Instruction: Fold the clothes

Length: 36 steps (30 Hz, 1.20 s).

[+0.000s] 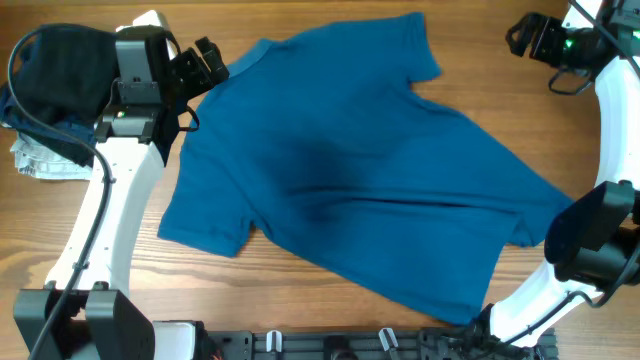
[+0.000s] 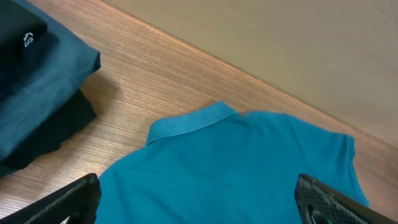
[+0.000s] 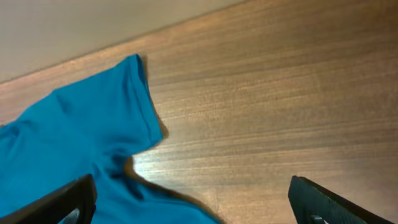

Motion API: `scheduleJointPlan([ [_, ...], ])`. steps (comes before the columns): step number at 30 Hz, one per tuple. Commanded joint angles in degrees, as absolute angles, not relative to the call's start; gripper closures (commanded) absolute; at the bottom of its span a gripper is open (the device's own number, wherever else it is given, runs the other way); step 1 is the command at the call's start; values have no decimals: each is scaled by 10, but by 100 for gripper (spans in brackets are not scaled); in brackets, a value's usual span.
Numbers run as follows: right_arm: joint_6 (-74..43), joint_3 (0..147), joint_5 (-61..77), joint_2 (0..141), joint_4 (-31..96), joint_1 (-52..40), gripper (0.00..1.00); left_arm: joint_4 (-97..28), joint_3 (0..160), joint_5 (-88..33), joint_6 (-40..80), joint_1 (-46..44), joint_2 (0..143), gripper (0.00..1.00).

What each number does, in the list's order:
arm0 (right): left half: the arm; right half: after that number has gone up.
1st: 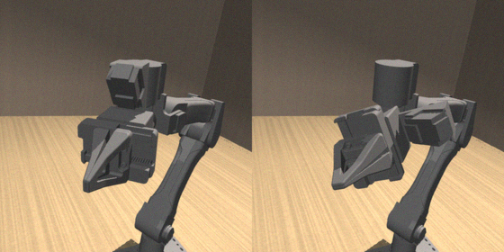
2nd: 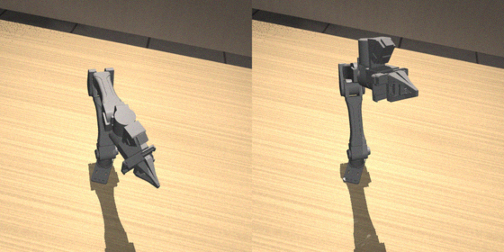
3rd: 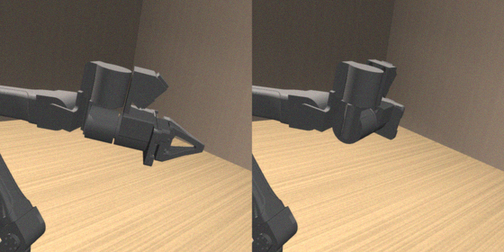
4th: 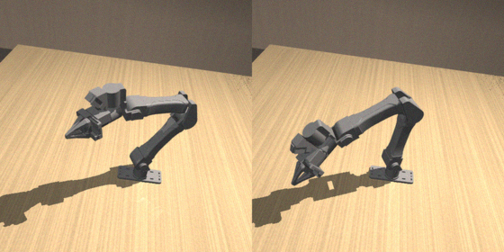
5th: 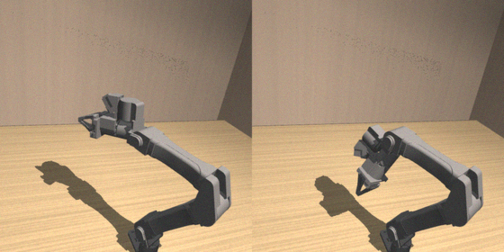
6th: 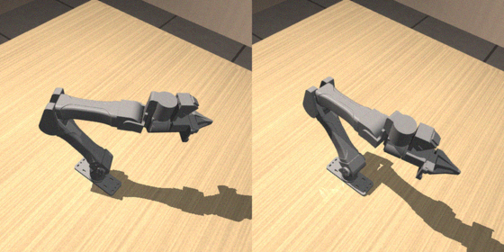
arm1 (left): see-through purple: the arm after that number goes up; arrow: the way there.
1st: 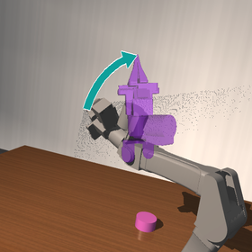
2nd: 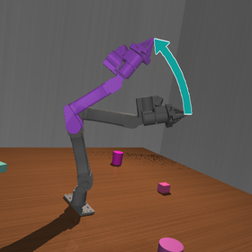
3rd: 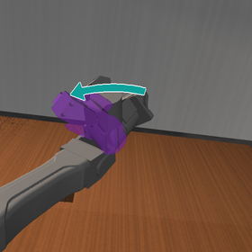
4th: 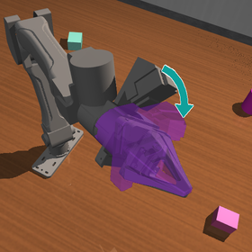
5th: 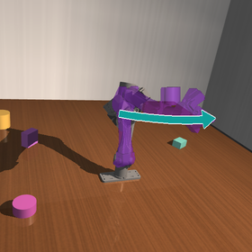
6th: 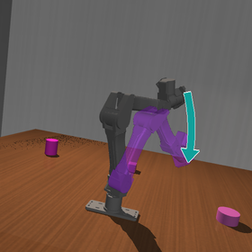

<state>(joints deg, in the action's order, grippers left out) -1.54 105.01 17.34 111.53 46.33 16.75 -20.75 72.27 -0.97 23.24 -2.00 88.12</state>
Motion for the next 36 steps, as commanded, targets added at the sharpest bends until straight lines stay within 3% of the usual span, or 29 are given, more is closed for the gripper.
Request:
scheduleJointPlan([
  [1, 4, 1050, 258, 1121, 459, 153, 69, -207, 724, -15, 234, -21, 881, 0],
  [2, -18, 1050, 255, 1121, 453, 138, 90, -207, 724, -15, 234, -21, 881, 0],
  [3, -31, 1050, 250, 1122, 443, 109, 96, -207, 724, -15, 234, -21, 881, 0],
  [10, -63, 1050, 23, 1206, 359, -68, 96, -207, 724, -15, 234, -21, 881, 0],
  [19, -92, 1050, 19, 1395, 314, -71, 96, -207, 724, -15, 234, -21, 881, 0],
  [33, -90, 1055, -39, 1469, 45, -70, 96, -207, 724, -15, 234, -21, 881, 0],
  [36, -62, 1120, -46, 1445, 70, -70, 96, -207, 724, -15, 234, -21, 881, 0],
])
